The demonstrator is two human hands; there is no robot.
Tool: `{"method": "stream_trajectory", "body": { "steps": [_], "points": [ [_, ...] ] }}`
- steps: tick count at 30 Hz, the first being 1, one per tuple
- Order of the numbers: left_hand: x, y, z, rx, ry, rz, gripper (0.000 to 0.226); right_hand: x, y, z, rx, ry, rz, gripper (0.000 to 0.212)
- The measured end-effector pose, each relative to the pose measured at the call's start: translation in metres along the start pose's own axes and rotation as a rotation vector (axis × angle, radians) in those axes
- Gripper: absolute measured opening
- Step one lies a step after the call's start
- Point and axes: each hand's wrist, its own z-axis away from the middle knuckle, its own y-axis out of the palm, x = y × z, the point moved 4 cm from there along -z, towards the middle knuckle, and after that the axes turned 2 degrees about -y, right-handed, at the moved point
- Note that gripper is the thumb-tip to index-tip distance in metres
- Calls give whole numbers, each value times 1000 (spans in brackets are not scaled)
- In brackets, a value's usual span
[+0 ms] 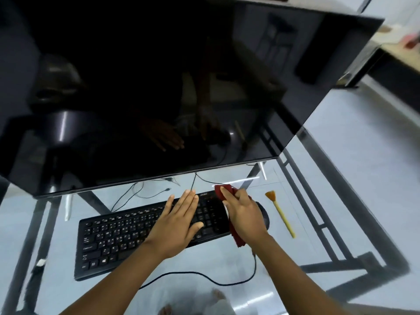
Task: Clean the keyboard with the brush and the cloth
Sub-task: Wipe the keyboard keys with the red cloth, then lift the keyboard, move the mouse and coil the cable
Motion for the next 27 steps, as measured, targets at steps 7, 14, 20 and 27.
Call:
{"method": "stream_trajectory", "body": {
  "steps": [7, 14, 20, 27],
  "points": [
    [-65, -4, -47, -28, 41, 92, 56, -112, -70, 6, 117, 290, -136, 17],
    [-127, 6, -90, 19, 74, 80, 57, -207, -52, 26, 231, 402, -67, 36],
    [-158, 19, -121, 95, 79, 43, 58, -230, -18, 31, 376, 302, -150, 48],
    [-168, 34, -125, 145, 81, 5, 59, -233, -7, 27, 262, 282, -15, 39]
  ]
}}
